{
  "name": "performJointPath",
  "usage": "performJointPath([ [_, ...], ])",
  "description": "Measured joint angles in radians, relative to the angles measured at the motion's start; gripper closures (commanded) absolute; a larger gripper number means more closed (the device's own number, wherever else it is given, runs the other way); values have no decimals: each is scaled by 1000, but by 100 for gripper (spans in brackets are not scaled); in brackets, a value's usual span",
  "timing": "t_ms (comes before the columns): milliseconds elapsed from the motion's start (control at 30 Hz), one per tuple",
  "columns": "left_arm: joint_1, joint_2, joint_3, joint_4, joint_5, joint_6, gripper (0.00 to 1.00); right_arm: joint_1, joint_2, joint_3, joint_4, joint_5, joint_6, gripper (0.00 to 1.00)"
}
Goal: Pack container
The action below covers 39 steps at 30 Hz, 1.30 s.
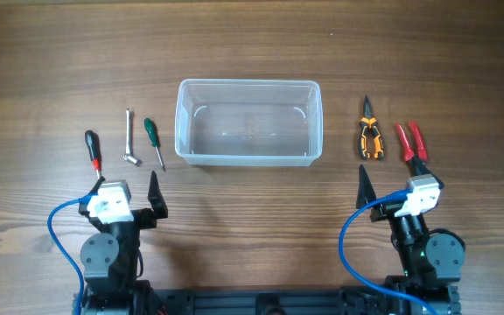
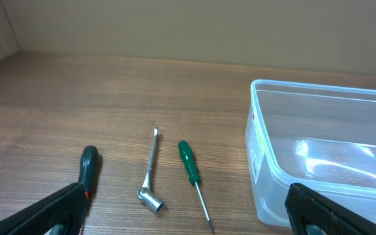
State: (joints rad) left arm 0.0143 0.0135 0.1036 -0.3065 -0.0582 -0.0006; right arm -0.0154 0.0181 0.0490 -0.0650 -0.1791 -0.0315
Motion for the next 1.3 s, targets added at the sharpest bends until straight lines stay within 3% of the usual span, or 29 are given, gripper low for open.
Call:
performJointPath([
  [1300,0,0,0,0,0,0,0,0,0,0,0,0,49,0],
])
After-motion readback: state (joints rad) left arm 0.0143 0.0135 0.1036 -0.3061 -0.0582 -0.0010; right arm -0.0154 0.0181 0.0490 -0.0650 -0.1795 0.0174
